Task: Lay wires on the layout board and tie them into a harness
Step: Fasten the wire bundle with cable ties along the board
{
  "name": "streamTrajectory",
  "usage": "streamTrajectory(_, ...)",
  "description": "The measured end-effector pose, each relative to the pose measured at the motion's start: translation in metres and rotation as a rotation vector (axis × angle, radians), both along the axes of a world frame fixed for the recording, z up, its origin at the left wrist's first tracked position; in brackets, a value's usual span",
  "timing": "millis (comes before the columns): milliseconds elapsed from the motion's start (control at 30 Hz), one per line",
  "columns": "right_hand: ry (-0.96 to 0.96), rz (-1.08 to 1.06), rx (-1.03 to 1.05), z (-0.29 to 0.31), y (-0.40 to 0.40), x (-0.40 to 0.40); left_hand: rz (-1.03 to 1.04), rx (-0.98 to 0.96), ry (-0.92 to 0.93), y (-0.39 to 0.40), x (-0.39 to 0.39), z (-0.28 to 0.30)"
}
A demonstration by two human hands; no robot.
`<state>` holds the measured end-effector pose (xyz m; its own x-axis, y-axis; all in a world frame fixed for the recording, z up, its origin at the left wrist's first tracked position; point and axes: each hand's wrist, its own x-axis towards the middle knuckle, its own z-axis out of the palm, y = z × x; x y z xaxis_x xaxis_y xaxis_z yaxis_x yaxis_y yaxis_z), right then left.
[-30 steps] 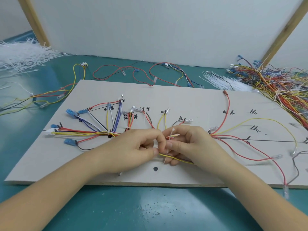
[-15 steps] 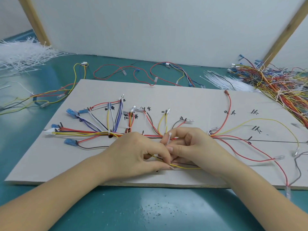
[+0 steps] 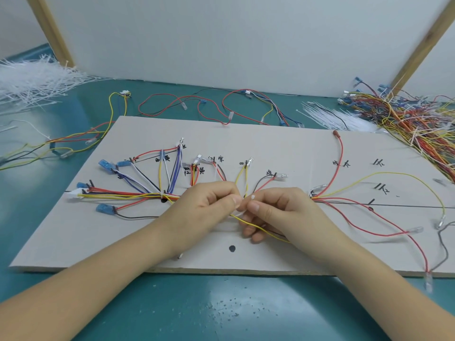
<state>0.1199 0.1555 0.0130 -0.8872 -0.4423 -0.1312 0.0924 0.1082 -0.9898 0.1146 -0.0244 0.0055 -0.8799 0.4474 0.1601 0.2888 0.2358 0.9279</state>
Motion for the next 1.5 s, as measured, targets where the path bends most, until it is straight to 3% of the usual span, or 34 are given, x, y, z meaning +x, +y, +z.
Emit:
streamTrajectory(267,0.082,0.018,0.068,-0.0037,-0.0024,0.0030,0.043,-0.174,0.075,0.0008,0.0024,0.0006)
streamTrajectory(1200,0.170,0.015,0.120,-0.0055,-0.0051,0.0052,0.040,-0.200,0.046,0.0031,0.0004,0.0011)
streamTrajectory(1500,0.084,0.008,0.038,-0.0029,-0.0031,0.0040,0.065,-0.168,0.039,0.0034,0.0008,0.0027)
